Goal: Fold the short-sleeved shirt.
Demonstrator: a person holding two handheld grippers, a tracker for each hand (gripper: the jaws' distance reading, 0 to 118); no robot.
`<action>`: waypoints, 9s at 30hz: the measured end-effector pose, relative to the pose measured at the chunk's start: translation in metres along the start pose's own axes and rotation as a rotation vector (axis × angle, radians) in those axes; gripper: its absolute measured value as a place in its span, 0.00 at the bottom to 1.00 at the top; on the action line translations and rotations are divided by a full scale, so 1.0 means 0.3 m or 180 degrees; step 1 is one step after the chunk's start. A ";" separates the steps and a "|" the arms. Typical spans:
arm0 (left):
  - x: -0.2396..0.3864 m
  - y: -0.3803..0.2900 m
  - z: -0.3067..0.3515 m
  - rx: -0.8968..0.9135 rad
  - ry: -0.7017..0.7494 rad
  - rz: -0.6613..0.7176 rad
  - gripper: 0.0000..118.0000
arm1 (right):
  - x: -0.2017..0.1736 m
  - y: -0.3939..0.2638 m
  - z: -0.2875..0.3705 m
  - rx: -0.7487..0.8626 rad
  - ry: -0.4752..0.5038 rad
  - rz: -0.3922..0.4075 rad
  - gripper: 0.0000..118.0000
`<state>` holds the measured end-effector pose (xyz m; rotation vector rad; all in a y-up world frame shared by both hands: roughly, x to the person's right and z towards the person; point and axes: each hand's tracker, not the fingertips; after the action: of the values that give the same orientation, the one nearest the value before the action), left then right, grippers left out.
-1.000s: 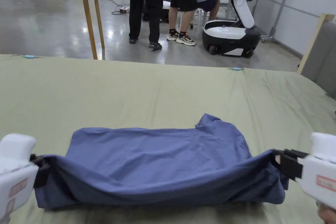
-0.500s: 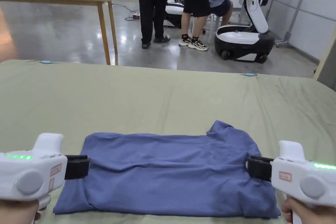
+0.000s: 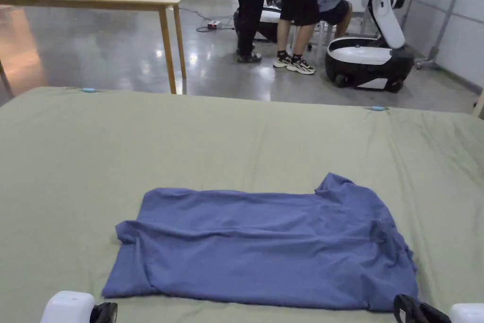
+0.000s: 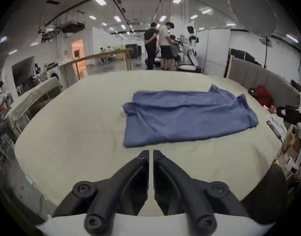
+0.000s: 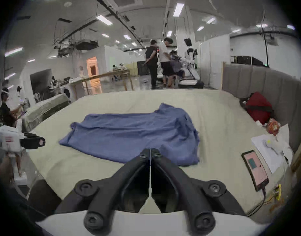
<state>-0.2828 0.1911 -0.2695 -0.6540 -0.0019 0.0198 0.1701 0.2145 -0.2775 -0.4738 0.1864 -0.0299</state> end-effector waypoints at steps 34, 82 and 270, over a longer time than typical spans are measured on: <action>0.000 0.193 -0.335 -0.0442 0.0402 -0.0106 0.04 | 0.337 0.038 -0.476 -0.1188 -0.0200 -0.0620 0.11; -0.074 0.408 -0.479 -0.0403 0.0168 -0.0299 0.99 | 0.041 0.118 -0.121 -0.0021 -0.0110 0.0004 0.08; 0.063 -0.226 -0.281 -0.0405 -0.2003 0.2593 0.09 | -0.170 0.066 0.270 0.0448 0.0058 -0.0043 0.03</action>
<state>-0.2618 0.0865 -0.2953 -0.7168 -0.3459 1.0164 0.1347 0.2722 -0.2070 -0.3345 0.1976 -0.0600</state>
